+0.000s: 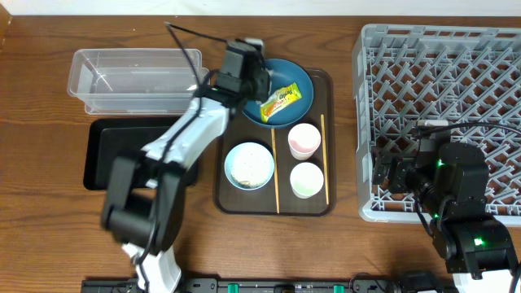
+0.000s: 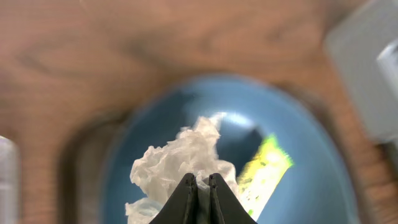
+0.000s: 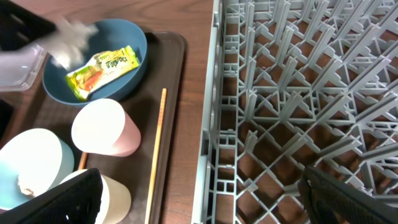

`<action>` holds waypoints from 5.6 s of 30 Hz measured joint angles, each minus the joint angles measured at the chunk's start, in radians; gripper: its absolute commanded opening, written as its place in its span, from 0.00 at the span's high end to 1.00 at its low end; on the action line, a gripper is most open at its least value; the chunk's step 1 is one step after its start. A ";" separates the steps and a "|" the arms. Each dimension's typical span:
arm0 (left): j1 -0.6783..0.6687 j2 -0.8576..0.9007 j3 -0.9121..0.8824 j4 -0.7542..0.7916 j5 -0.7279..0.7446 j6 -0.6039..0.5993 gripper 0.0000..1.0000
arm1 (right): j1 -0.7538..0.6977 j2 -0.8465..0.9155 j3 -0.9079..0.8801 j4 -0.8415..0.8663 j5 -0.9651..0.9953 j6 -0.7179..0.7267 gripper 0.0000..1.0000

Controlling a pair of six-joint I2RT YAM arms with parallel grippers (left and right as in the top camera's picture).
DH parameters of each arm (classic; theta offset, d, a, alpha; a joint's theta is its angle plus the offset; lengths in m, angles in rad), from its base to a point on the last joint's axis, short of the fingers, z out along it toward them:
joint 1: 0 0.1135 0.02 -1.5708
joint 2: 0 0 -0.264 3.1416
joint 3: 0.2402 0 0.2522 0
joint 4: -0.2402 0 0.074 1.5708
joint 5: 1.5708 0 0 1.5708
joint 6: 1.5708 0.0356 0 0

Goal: Sort waste into correct bins and load items into the dishwasher rack
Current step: 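Grasp the tissue with the left gripper and drop it in the clear bin, then grasp the yellow snack wrapper from the teal plate with the left gripper, then carry the wrapper to the clear bin and release it, then grasp the light-blue rice bowl rim with the left gripper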

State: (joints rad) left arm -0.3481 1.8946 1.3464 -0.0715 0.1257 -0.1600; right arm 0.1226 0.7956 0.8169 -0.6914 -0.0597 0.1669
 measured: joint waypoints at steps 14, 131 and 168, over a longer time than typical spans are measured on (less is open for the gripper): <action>0.245 -0.122 0.003 -0.082 -0.075 0.000 0.85 | 0.000 0.000 0.000 0.000 0.000 0.000 0.01; 0.394 -0.112 0.003 -0.276 -0.005 0.189 0.12 | 0.000 0.000 0.000 -0.046 0.000 0.000 0.01; -0.215 -0.127 -0.028 -0.811 -0.002 -0.256 0.10 | 0.000 0.000 0.001 -0.057 0.000 0.000 0.01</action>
State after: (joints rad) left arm -0.5629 1.7679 1.3186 -0.8822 0.1242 -0.4156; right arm 0.1226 0.7956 0.8177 -0.7483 -0.0597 0.1669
